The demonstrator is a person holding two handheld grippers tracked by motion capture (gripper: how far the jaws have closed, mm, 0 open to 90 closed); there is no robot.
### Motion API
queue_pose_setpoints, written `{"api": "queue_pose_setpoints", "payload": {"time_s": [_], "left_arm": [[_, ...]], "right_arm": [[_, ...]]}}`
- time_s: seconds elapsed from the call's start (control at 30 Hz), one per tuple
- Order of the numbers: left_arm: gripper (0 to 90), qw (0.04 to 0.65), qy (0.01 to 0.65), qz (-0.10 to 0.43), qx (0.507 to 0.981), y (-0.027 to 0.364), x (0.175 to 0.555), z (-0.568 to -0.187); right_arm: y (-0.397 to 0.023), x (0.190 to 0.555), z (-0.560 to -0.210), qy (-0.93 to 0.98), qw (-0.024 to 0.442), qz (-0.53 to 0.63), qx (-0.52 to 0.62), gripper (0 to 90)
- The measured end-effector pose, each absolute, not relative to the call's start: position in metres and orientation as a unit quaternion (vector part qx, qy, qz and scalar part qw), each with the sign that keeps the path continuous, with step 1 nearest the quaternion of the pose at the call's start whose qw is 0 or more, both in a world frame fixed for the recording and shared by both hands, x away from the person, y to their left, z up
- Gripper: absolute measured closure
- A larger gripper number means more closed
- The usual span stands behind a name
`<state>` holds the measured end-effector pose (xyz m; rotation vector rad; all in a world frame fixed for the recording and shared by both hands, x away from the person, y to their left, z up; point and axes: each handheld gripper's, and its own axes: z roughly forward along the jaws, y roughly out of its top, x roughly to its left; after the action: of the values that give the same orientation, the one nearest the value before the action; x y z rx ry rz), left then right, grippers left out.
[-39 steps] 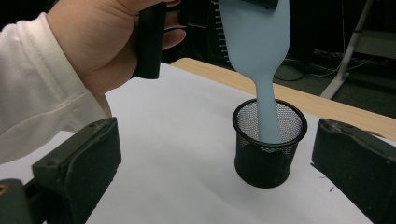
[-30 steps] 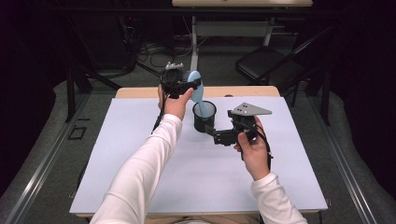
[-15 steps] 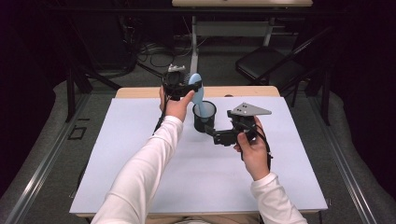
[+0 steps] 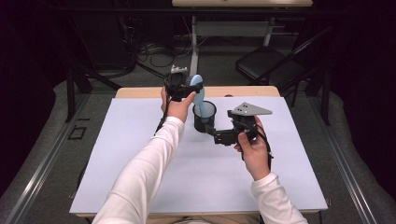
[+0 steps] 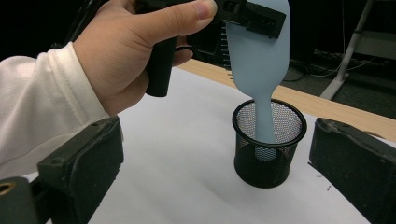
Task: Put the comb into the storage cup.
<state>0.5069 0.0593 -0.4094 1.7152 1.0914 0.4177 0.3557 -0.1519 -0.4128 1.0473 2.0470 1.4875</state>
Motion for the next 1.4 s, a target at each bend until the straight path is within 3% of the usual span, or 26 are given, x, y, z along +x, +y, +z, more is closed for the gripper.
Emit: {"api": "queue_pose_setpoints", "payload": {"time_s": [1.4], "left_arm": [[49.1, 0.496, 0.446, 0.176, 0.724, 0.053, 0.508, -0.420]], "right_arm": [[-0.152, 0.356, -0.412, 0.731, 0.201, 0.533, 0.375, 3.6]]}}
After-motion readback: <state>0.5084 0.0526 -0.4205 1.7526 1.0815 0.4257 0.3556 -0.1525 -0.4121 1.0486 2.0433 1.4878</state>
